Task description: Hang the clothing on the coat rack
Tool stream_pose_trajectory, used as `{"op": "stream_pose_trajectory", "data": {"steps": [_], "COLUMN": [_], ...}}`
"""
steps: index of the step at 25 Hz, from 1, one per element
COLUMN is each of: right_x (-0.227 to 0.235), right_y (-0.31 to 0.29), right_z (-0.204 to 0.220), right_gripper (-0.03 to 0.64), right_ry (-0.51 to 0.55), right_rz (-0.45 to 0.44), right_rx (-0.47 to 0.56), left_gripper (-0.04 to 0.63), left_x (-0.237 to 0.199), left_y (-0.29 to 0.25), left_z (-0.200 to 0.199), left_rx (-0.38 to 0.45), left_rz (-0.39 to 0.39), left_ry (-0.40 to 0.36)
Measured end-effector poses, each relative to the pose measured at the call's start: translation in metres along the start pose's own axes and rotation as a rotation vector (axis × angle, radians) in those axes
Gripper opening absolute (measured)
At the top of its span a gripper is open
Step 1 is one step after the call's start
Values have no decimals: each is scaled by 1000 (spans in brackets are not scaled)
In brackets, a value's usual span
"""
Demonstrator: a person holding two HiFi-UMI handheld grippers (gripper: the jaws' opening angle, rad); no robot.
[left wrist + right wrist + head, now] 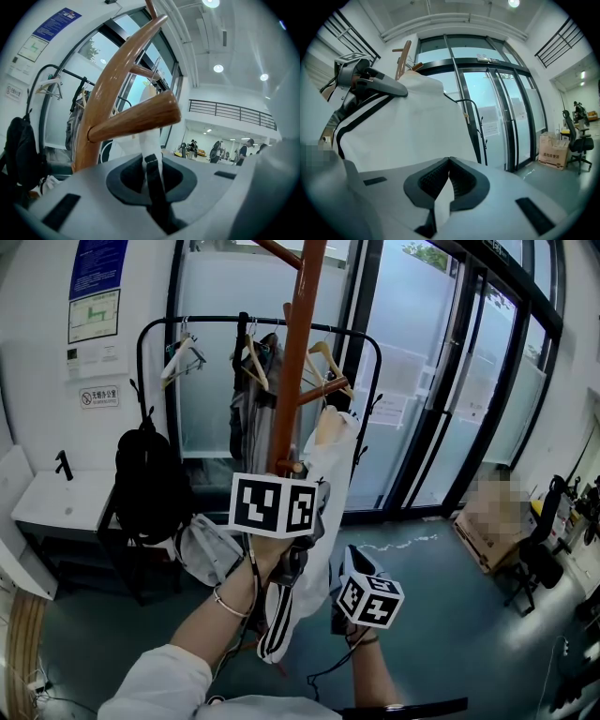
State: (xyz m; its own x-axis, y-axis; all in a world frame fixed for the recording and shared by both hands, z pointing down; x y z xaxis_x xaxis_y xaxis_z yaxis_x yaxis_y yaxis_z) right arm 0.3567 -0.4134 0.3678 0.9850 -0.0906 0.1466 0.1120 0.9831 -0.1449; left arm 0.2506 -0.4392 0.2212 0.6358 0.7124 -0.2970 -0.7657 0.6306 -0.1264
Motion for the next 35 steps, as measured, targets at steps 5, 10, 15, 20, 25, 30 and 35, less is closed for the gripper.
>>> {"op": "stream_pose_trajectory", "data": {"steps": [5, 10, 15, 20, 25, 30, 35], "right_x": [-1, -1, 2, 0, -1, -4, -4], "right_y": [-1, -2, 0, 0, 0, 0, 0], "right_z": [2, 1, 4, 5, 6, 6, 7], "right_gripper": [23, 23, 23, 23, 23, 23, 23], "right_ry": [-2, -5, -10, -11, -10, -9, -6], "right_rz": [0, 2, 5, 4, 3, 3, 1], "right_rx": [-1, -2, -4, -9, -11, -12, -13], "left_gripper": [35, 35, 35, 35, 35, 35, 35], "left_x": [-2, -2, -3, -6, -9, -14, -16], "left_y": [0, -1, -1, -1, 0, 0, -1], "left_z": [3, 3, 6, 6, 9, 10, 14], "left_rx": [-1, -3, -4, -6, -12, -16, -22], "left_rz": [-2, -1, -4, -7, -17, -22, -25], "left_ry": [4, 6, 12, 17, 20, 25, 30]}}
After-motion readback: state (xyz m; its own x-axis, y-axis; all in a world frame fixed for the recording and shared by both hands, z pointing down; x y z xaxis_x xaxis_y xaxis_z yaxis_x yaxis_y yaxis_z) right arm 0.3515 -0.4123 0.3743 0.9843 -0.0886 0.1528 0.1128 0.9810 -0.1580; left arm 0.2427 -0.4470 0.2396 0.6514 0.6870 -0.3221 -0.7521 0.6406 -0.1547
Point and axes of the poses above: the fingertips, and each gripper's own axes: y backward along the fingers, x to its right, z out of its underside, the point moved 2 cm from there along y, backward along the fingers, and after that the axes turned 3 degrees about z, right-handed, at the moved point
